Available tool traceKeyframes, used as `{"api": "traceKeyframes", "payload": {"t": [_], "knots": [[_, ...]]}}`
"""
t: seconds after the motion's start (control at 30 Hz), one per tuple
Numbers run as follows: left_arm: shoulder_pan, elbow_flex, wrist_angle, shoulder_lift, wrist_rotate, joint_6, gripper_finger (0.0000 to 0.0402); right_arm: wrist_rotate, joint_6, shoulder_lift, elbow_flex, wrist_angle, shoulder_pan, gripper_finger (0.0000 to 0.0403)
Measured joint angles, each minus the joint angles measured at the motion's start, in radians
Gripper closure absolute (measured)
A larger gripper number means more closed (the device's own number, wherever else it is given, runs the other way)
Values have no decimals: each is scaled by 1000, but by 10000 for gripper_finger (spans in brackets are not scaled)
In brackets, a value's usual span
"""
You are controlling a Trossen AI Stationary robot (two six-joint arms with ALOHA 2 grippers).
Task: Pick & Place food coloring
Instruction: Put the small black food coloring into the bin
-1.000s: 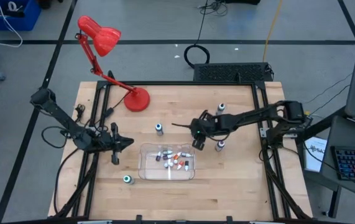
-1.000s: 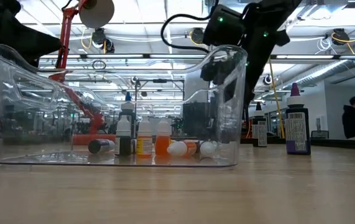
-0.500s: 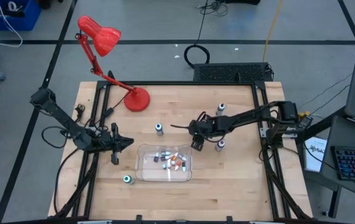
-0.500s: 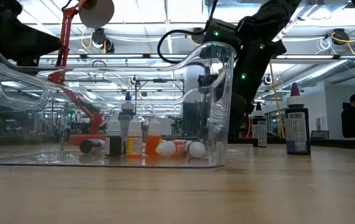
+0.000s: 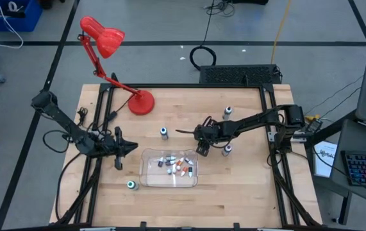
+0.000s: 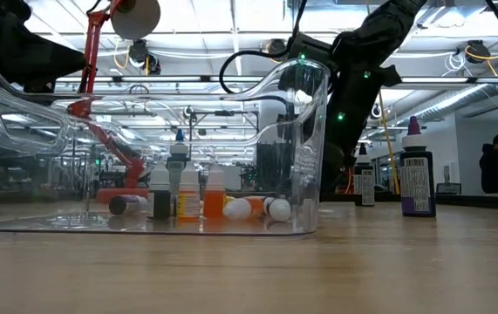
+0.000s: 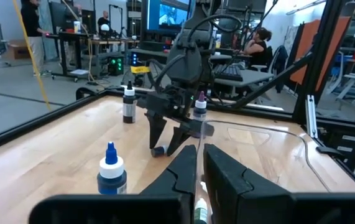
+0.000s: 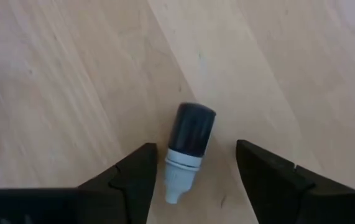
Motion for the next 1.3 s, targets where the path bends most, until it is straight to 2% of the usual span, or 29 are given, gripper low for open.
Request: {"api": "traceKeyframes", "payload": {"t": [0.17,0.4,0.53,0.7,0.83,0.97,1.1,1.2,1.3], "knots": [[0,0,0,0,0,-3,364,0,-15,0,0,2,0,231],[0,0,38,0,0,-85,364,2,-104,0,0,1,5,352],[17,0,65,0,-9,-81,364,-4,-175,-35,-1,-17,13,355],[56,2,176,0,8,58,364,31,-239,-149,25,-53,26,355],[119,32,157,19,42,51,364,58,-314,-243,26,-37,73,355],[210,88,117,112,134,-5,364,116,-376,-283,26,15,131,355],[315,188,95,272,214,-50,351,131,-420,-285,31,89,175,355],[384,282,94,423,286,-63,314,133,-427,-285,31,112,196,355],[427,389,93,583,382,-50,260,160,-422,-284,31,111,212,355]]}}
